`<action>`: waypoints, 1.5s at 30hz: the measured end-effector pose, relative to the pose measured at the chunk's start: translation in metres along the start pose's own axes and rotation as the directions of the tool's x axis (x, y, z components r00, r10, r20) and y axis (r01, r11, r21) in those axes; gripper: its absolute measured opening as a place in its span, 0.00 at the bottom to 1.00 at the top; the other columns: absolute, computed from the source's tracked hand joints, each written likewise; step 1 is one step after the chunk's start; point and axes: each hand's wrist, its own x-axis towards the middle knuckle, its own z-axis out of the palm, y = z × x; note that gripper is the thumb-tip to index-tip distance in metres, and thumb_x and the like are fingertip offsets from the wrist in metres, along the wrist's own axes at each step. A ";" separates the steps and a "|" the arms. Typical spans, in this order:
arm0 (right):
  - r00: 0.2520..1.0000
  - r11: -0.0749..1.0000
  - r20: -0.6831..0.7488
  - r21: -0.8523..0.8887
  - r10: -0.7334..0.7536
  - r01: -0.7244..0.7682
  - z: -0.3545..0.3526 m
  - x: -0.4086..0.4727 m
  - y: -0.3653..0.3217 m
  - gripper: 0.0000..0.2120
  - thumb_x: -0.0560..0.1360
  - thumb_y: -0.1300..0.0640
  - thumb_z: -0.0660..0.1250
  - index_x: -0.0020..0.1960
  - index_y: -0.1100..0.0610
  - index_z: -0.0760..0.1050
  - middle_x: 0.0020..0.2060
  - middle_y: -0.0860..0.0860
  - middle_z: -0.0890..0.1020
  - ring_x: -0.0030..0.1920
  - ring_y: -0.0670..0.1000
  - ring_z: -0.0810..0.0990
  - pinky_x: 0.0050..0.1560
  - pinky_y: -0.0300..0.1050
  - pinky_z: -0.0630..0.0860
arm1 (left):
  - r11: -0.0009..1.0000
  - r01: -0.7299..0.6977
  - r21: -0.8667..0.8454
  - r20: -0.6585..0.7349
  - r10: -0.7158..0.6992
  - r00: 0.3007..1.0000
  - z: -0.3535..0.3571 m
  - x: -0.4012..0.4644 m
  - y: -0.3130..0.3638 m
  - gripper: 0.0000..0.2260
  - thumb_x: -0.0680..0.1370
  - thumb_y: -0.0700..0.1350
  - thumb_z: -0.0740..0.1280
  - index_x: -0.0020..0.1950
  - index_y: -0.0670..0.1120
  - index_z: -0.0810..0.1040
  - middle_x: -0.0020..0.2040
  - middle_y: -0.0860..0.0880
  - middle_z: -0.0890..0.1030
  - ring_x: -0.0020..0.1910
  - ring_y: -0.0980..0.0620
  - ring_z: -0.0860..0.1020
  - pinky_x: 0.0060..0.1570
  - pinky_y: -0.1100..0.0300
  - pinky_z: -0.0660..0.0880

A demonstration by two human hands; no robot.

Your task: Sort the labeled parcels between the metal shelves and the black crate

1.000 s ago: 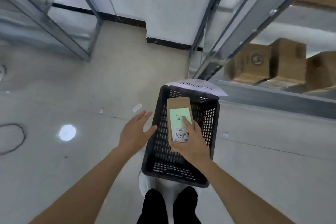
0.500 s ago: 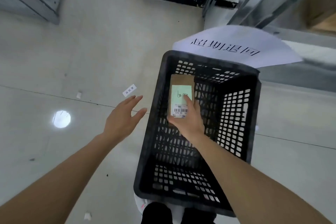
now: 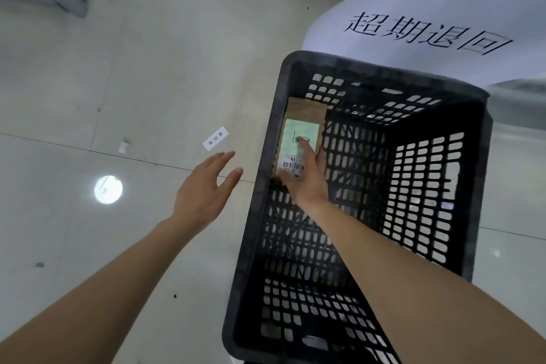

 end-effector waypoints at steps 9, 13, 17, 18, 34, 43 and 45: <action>0.980 0.942 0.187 -0.335 0.069 -0.003 -0.042 0.004 -0.015 0.34 0.83 0.50 0.64 0.80 0.33 0.48 0.83 0.50 0.42 0.83 0.56 0.47 0.79 0.61 0.58 | 1.000 0.024 -0.002 -0.001 -0.024 1.000 -0.019 -0.011 0.015 0.23 0.80 0.64 0.57 0.74 0.60 0.68 0.75 0.57 0.68 0.73 0.54 0.67 0.68 0.44 0.69; 0.973 0.875 0.218 -0.483 0.077 0.038 -0.084 -0.031 -0.036 0.33 0.84 0.45 0.59 0.82 0.37 0.45 0.83 0.50 0.43 0.83 0.55 0.46 0.80 0.64 0.55 | 1.000 0.006 0.026 -0.011 -0.006 1.000 -0.052 -0.036 0.047 0.23 0.80 0.63 0.57 0.74 0.60 0.68 0.75 0.58 0.68 0.73 0.54 0.66 0.69 0.45 0.69; 0.969 0.839 0.240 -0.537 0.055 0.085 -0.143 -0.085 -0.079 0.31 0.84 0.43 0.58 0.82 0.37 0.47 0.83 0.48 0.49 0.83 0.54 0.49 0.78 0.61 0.62 | 0.998 0.002 0.061 -0.015 -0.001 1.000 -0.098 -0.069 0.098 0.24 0.81 0.63 0.57 0.75 0.59 0.66 0.76 0.57 0.67 0.74 0.54 0.65 0.70 0.47 0.67; 0.969 0.835 0.244 -0.542 0.046 0.097 -0.159 -0.101 -0.094 0.32 0.84 0.43 0.58 0.82 0.37 0.47 0.83 0.47 0.49 0.83 0.53 0.50 0.77 0.60 0.63 | 0.998 -0.009 0.058 -0.015 0.010 1.000 -0.111 -0.079 0.115 0.24 0.81 0.63 0.57 0.75 0.59 0.66 0.76 0.58 0.67 0.74 0.55 0.65 0.70 0.48 0.67; 0.974 0.770 0.068 -0.601 -0.218 0.215 -0.477 -0.423 -0.431 0.30 0.81 0.42 0.62 0.80 0.41 0.57 0.79 0.45 0.63 0.77 0.53 0.67 0.74 0.58 0.68 | 0.927 -0.317 0.198 -0.057 0.334 0.941 -0.390 -0.337 0.468 0.27 0.80 0.61 0.62 0.78 0.58 0.61 0.79 0.56 0.61 0.77 0.53 0.60 0.74 0.51 0.60; 0.908 0.718 -0.069 -0.639 -0.413 0.278 -0.658 -0.605 -0.522 0.30 0.82 0.38 0.60 0.81 0.41 0.57 0.82 0.45 0.55 0.78 0.55 0.64 0.72 0.58 0.69 | 0.859 -0.469 0.206 -0.203 0.506 0.838 -0.495 -0.522 0.652 0.28 0.80 0.61 0.61 0.79 0.57 0.59 0.80 0.56 0.57 0.78 0.51 0.58 0.74 0.53 0.58; 0.894 0.717 -0.105 -0.641 -0.436 0.274 -0.689 -0.634 -0.531 0.28 0.82 0.37 0.59 0.80 0.41 0.60 0.81 0.45 0.58 0.76 0.55 0.67 0.70 0.57 0.70 | 0.847 -0.500 0.183 -0.256 0.532 0.807 -0.504 -0.553 0.679 0.26 0.80 0.60 0.63 0.77 0.57 0.64 0.77 0.56 0.65 0.74 0.52 0.65 0.69 0.54 0.65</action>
